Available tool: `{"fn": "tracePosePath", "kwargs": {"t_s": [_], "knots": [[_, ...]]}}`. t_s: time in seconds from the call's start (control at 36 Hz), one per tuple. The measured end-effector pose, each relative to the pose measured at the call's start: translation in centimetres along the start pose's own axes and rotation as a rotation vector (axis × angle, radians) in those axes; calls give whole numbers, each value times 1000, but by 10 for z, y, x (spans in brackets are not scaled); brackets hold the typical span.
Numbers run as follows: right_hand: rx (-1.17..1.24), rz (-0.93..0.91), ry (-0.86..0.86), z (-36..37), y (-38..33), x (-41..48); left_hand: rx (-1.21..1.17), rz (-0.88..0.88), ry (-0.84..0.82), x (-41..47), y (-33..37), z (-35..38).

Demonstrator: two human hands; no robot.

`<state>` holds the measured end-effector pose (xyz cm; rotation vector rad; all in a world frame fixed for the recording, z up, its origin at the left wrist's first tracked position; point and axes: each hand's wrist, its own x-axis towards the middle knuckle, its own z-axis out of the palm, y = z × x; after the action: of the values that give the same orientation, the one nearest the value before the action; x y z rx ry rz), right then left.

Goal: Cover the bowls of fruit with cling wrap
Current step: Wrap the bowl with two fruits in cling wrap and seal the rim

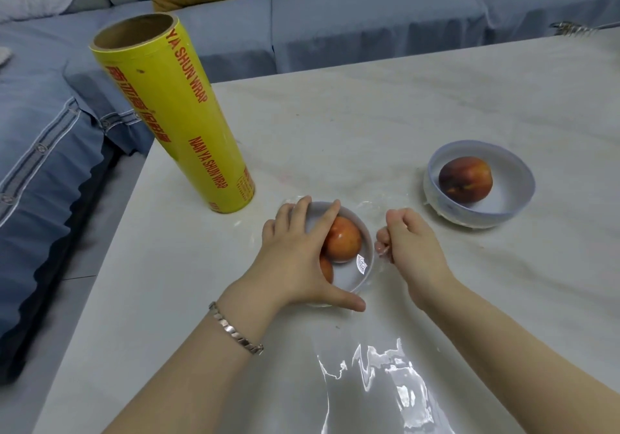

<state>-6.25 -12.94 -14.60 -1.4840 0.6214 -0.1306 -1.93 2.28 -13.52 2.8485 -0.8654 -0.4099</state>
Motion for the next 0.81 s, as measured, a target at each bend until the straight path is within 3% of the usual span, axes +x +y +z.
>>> {"fn": "tracePosePath", "kwargs": {"t_s": [0.17,0.36,0.5,0.61,0.81], "knots": [[-139,-182,207,11,14,4,2,-11,24,-1,1,0],[-268,-124,292,3,32,14,-21,-44,19,-1,2,0],[-402,-30,210,6,32,26,-79,-87,3,-2,6,-1],[-457,-18,136,-3,24,25,-329,-176,-5,-2,-3,-9],[20,292,-242,-13,5,-4,-599,-308,133,3,0,-10]]}}
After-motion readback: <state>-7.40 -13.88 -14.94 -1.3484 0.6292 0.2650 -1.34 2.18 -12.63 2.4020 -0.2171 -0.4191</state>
